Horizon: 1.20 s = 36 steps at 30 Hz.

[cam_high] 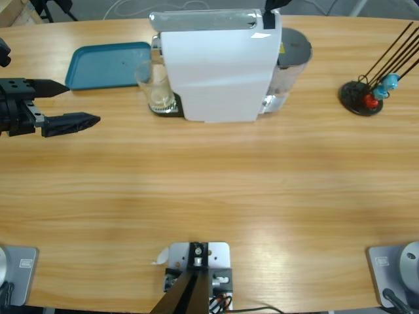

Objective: Pour coffee

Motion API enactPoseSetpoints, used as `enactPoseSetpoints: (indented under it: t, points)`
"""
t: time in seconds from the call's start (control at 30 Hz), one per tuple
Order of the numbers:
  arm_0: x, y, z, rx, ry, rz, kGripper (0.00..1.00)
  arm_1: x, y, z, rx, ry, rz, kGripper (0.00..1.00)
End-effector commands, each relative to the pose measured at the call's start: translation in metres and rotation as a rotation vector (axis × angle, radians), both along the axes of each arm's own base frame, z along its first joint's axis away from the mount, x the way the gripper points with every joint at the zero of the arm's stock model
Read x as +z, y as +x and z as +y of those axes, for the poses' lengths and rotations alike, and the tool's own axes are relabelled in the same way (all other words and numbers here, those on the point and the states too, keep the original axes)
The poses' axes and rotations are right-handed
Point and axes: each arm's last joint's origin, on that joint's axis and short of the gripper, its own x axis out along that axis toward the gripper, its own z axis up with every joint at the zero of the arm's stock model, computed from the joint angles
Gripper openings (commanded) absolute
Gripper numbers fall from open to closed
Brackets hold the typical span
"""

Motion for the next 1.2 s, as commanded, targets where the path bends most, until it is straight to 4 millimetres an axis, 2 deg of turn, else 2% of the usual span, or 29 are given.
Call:
enactPoseSetpoints:
  t: [0.03,0.13,0.23,0.3,0.37,0.4,0.43,0.47,0.53,0.67,0.73,1.1,1.2]
  points:
    - [-0.018,0.001,0.002,0.020,0.045,0.045,1.000,-0.060,0.005,0.011,0.030,-0.100,0.159,0.000]
    - [-0.020,0.000,0.003,0.020,0.050,0.050,1.000,-0.069,0.006,0.011,0.029,-0.119,0.184,0.000]
    - [-0.021,0.001,0.002,0.020,0.053,0.050,1.000,-0.065,0.006,0.011,0.024,-0.122,0.169,0.000]
    - [-0.020,0.002,0.001,0.020,0.044,0.040,1.000,-0.033,-0.001,0.005,0.039,-0.090,0.075,0.000]
    - [-0.019,0.003,0.001,0.020,0.035,0.028,1.000,0.018,-0.015,-0.002,0.099,-0.015,-0.072,0.000]
    - [-0.018,0.003,0.001,0.020,0.030,0.024,1.000,0.044,-0.024,-0.006,0.120,0.017,-0.133,0.391]
    - [-0.017,0.003,0.000,0.020,0.025,0.020,1.000,0.065,-0.035,-0.012,0.126,0.046,-0.179,0.954]
    - [-0.017,0.003,0.000,0.020,0.022,0.017,1.000,0.080,-0.047,-0.018,0.130,0.070,-0.215,1.000]
    - [-0.016,0.004,0.000,0.021,0.018,0.012,1.000,0.090,-0.069,-0.027,0.142,0.089,-0.232,1.000]
    - [-0.015,0.004,0.000,0.020,0.011,0.002,1.000,0.064,-0.088,-0.037,0.146,0.080,-0.151,1.000]
    - [-0.013,0.003,0.000,0.021,0.005,-0.003,1.000,0.057,-0.091,-0.040,0.129,0.085,-0.139,1.000]
    - [-0.014,0.002,0.001,0.021,0.005,-0.003,1.000,0.034,-0.049,-0.015,-0.021,0.057,-0.096,1.000]
    - [-0.014,0.002,0.001,0.021,0.005,-0.003,1.000,0.032,-0.046,-0.012,-0.024,0.052,-0.093,1.000]
